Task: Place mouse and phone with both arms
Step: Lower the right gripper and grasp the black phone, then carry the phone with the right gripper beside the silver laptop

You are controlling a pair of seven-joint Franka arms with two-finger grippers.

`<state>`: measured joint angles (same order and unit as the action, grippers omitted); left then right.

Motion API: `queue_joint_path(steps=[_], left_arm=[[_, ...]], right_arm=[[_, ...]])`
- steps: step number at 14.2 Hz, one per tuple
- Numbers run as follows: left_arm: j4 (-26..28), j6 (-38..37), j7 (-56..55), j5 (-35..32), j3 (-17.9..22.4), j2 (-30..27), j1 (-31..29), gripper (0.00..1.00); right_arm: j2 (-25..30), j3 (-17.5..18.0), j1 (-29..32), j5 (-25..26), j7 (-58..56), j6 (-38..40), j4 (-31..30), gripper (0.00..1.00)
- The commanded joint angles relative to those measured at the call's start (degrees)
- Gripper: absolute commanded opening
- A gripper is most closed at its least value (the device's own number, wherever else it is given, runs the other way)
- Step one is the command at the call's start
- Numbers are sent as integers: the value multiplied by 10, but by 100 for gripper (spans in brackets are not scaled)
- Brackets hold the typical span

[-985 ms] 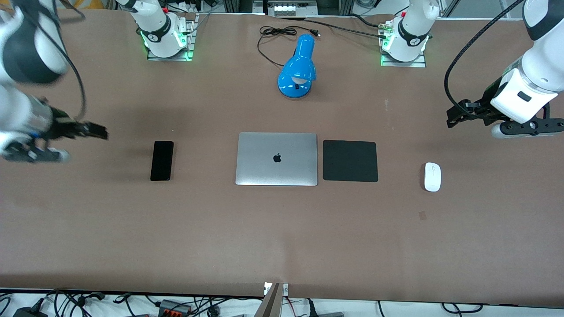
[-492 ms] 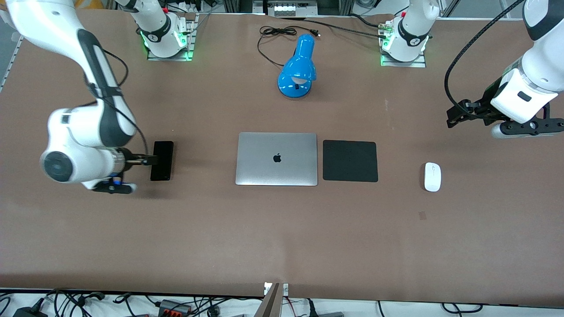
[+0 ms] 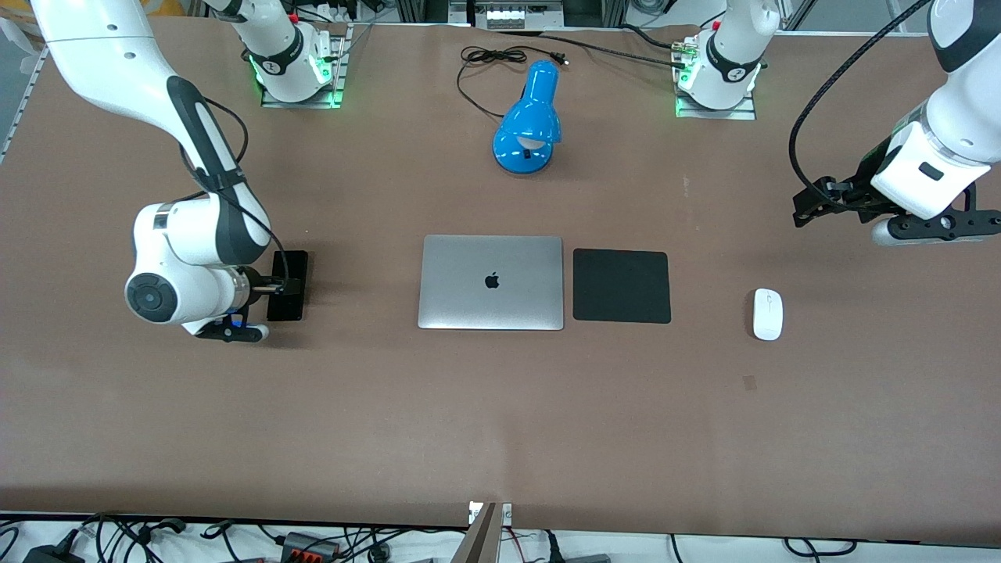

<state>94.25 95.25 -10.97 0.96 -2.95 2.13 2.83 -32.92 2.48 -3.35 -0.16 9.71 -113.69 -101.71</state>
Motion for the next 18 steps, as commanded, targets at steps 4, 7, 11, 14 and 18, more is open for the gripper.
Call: queue_joint_path(steps=[4,7,11,14,18], left_arm=[[-7,-9,2,-4,-3,2,-5,100],[-7,-9,2,-4,-3,2,-5,100],[-7,-9,2,-4,-2,2,-5,100],[-7,-9,2,-4,-2,2,-5,100],[-7,-9,2,-4,-2,2,-5,100]], right_arm=[[8,1,0,3,2,-59,-52,100],[8,1,1,3,2,-74,-63,100],[4,1,1,3,2,-86,-72,100],[4,1,0,3,2,-108,-87,100],[4,1,1,3,2,-119,-95,100]])
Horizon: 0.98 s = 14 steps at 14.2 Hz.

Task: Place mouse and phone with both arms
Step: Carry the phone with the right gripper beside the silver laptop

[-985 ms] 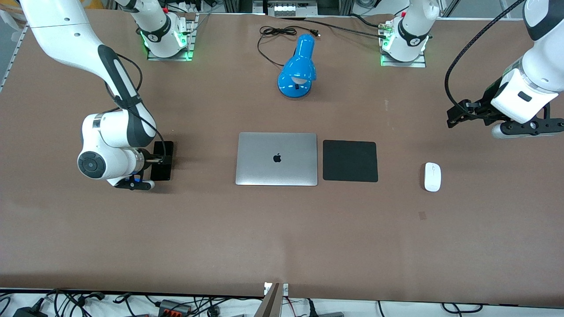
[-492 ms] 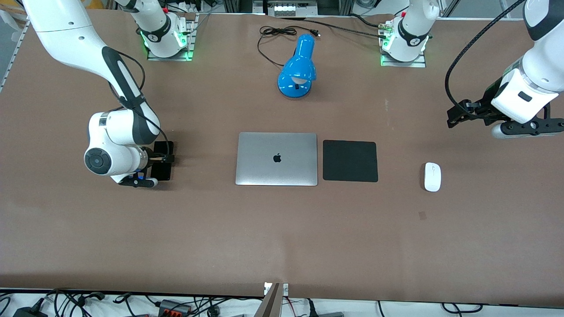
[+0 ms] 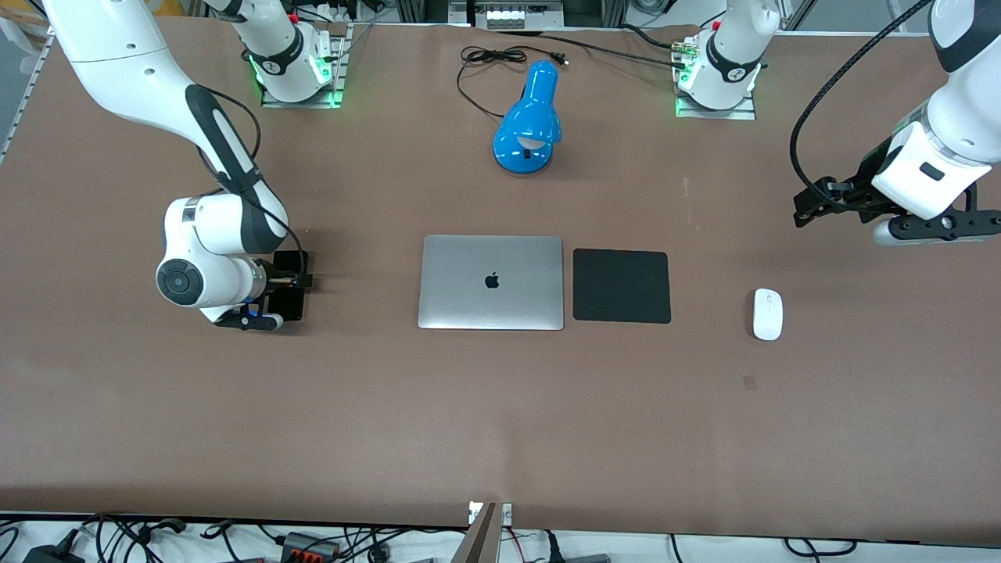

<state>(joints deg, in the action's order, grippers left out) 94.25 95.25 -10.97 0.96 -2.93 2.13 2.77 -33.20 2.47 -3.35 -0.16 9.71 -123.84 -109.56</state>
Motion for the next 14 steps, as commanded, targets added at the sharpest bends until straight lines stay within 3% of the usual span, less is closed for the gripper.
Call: queue_joint_path(steps=[1,7,9,10,11,14], left_arm=[[-7,-9,2,-4,-2,2,-4,100],[-7,-9,2,-4,-2,2,-4,100],[-7,-9,2,-4,-2,2,-4,100],[-7,-9,2,-4,-2,2,-4,100],[-7,-9,2,-4,-2,2,-4,100],[-7,-9,2,-4,-2,2,-4,100]], right_arm=[[7,1,0,3,2,-26,-22,100],[8,2,1,3,1,-36,-29,100],[10,2,-1,1,1,-32,-29,57],[10,3,0,1,1,-32,-28,45],[10,3,0,0,1,-32,-29,36],[13,13,0,-1,4,-30,-25,32]])
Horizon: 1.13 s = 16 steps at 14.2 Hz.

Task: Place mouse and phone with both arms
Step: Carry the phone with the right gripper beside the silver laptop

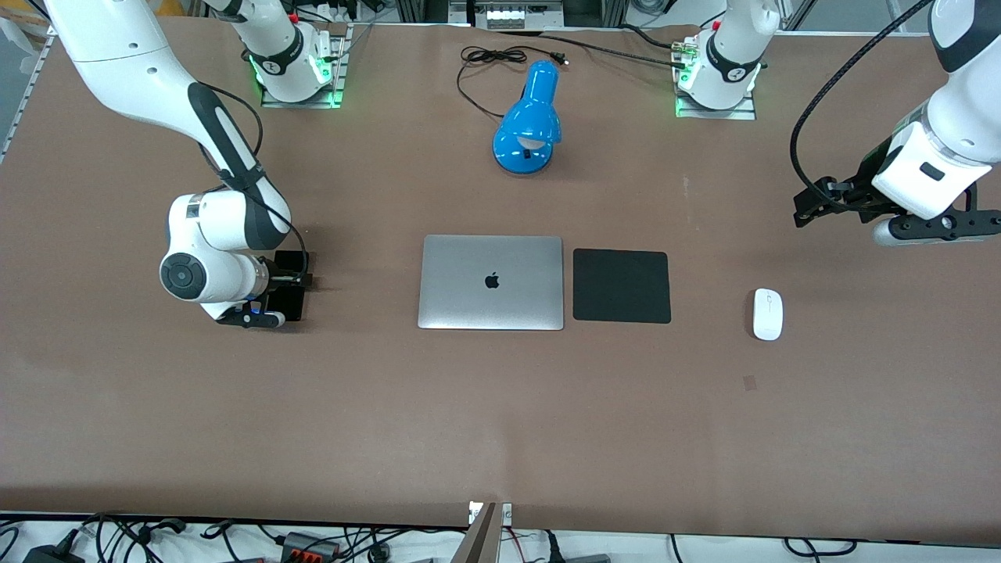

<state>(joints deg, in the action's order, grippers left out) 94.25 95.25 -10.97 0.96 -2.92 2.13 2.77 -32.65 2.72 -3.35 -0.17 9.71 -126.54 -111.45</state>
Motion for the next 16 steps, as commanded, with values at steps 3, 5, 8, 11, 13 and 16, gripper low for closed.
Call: queue_joint_path(steps=[3,5,8,11,13,16], left_arm=[[-7,-9,2,-4,-2,2,-4,100],[-7,-9,2,-4,-2,2,-4,100],[-7,-9,2,-4,-2,2,-4,100],[-8,-9,2,-4,-3,3,-4,100],[-9,-8,2,-4,-2,6,-4,100],[-9,-9,0,-3,-2,12,-4,100]], right_arm=[[13,50,0,-5,9,2,8,32],[10,76,0,-7,12,1,27,32],[5,104,-2,-21,49,-4,42,32],[-9,106,-34,-26,100,-33,42,32],[-23,106,-52,-27,123,-55,42,32],[-34,106,-57,-29,125,-70,43,32]])
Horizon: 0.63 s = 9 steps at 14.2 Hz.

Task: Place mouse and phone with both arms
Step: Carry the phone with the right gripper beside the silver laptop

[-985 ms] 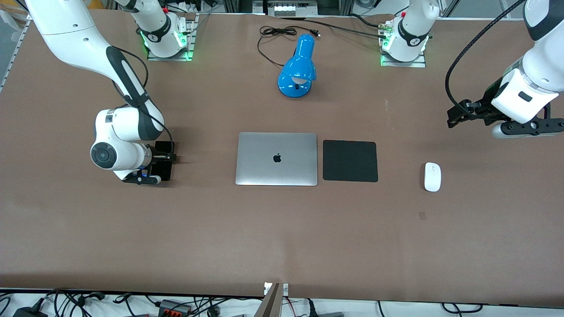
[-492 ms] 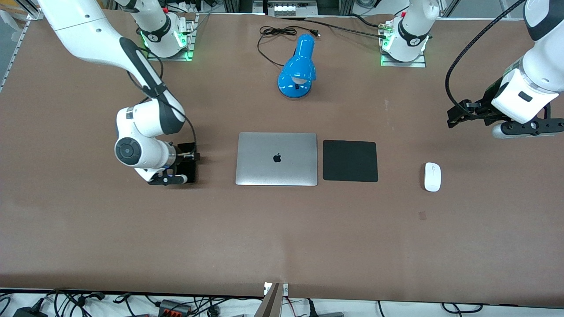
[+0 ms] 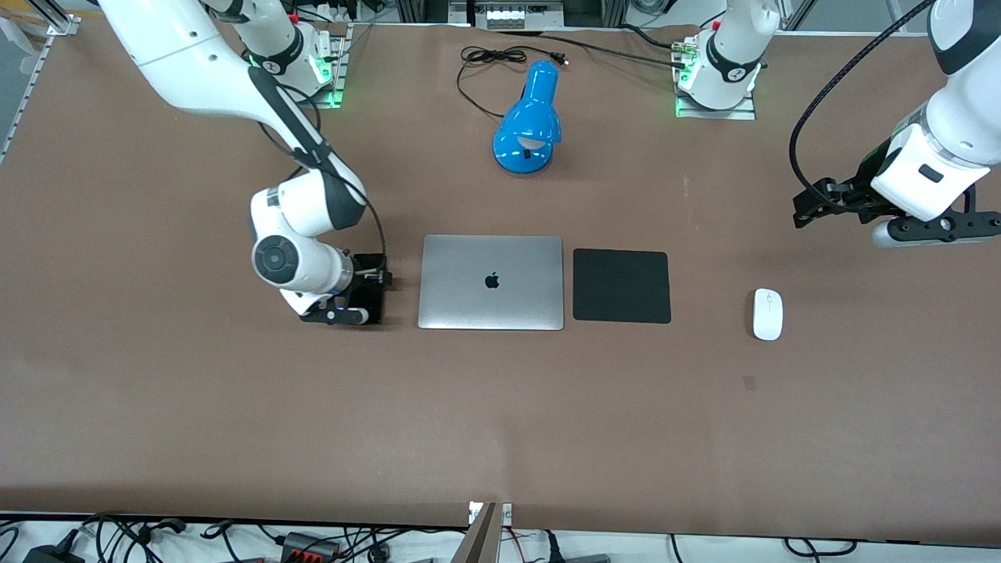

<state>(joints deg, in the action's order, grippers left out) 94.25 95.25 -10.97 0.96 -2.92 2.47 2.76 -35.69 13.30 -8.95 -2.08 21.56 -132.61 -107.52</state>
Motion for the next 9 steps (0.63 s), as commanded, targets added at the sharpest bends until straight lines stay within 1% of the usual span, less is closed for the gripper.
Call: queue_joint_path(steps=[1,3,5,6,7,8,9], left_arm=[[-8,-15,0,-3,-2,13,-5,100],[-9,-17,1,-4,-2,16,-3,100],[-8,-21,1,-4,-2,17,-4,100],[-9,-22,-1,-10,-3,18,4,100],[-9,-22,-1,-11,-4,18,6,100],[-7,-24,-1,-10,-4,18,5,100],[-8,-27,-1,-10,-3,31,2,100]], right_arm=[[-7,1,-4,-16,7,-14,4,33],[-13,1,-4,-30,6,-27,4,33],[-17,1,-8,-30,5,-37,4,33],[-18,1,-10,-30,5,-37,4,35],[-18,1,-10,-30,5,-37,4,72],[-17,1,-10,-30,5,-37,4,100],[-16,1,-10,-30,5,-37,7,100]])
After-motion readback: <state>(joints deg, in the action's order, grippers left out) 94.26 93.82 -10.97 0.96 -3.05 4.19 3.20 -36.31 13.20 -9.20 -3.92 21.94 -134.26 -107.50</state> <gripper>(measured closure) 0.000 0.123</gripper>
